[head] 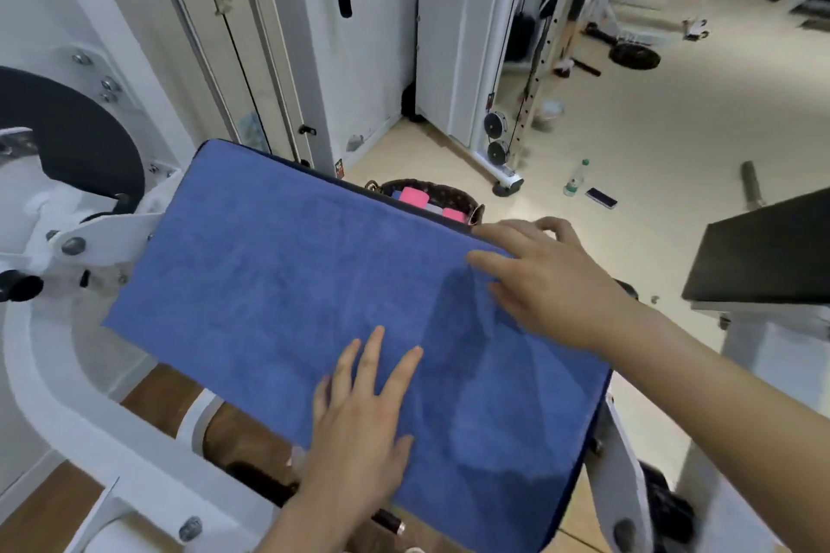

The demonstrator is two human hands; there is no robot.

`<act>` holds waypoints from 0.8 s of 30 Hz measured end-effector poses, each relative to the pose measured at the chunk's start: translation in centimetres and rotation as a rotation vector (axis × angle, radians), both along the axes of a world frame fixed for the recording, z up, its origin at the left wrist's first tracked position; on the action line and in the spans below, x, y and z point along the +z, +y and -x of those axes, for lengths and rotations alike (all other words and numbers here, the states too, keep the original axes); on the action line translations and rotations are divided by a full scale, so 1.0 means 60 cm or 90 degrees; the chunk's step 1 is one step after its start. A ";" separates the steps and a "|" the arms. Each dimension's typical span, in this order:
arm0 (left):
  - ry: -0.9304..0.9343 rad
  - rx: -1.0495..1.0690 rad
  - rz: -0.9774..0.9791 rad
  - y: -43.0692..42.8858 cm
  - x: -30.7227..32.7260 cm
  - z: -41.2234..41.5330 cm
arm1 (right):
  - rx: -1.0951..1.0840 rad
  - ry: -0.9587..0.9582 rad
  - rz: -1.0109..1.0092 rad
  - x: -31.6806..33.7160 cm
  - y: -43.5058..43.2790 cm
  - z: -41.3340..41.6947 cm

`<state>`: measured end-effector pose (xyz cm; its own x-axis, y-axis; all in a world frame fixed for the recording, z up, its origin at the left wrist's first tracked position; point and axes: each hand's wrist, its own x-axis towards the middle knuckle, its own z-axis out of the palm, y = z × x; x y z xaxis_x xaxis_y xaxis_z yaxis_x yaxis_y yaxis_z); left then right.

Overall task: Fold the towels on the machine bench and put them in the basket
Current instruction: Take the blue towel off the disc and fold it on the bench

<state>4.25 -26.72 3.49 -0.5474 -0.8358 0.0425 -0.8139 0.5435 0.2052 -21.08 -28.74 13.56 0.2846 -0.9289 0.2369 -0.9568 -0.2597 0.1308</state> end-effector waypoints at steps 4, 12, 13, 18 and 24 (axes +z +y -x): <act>0.205 -0.105 0.051 0.084 -0.017 0.074 | 0.009 0.084 -0.020 0.004 0.086 0.066; 0.200 -0.044 0.005 0.171 -0.053 0.158 | 0.100 0.137 -0.081 -0.021 0.140 0.150; 0.191 -0.031 0.004 0.179 -0.056 0.165 | 0.110 0.153 -0.086 -0.027 0.141 0.153; 0.175 0.046 -0.033 0.203 -0.059 0.190 | 0.132 0.153 -0.102 -0.042 0.132 0.167; 0.180 0.107 -0.075 0.212 -0.054 0.193 | 0.113 0.155 -0.169 -0.022 0.125 0.169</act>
<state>-7.34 -14.01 0.27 -0.3826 -0.9212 0.0712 -0.7918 0.3666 0.4886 -31.21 -21.26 12.23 0.4647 -0.8800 -0.0988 -0.8431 -0.4738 0.2544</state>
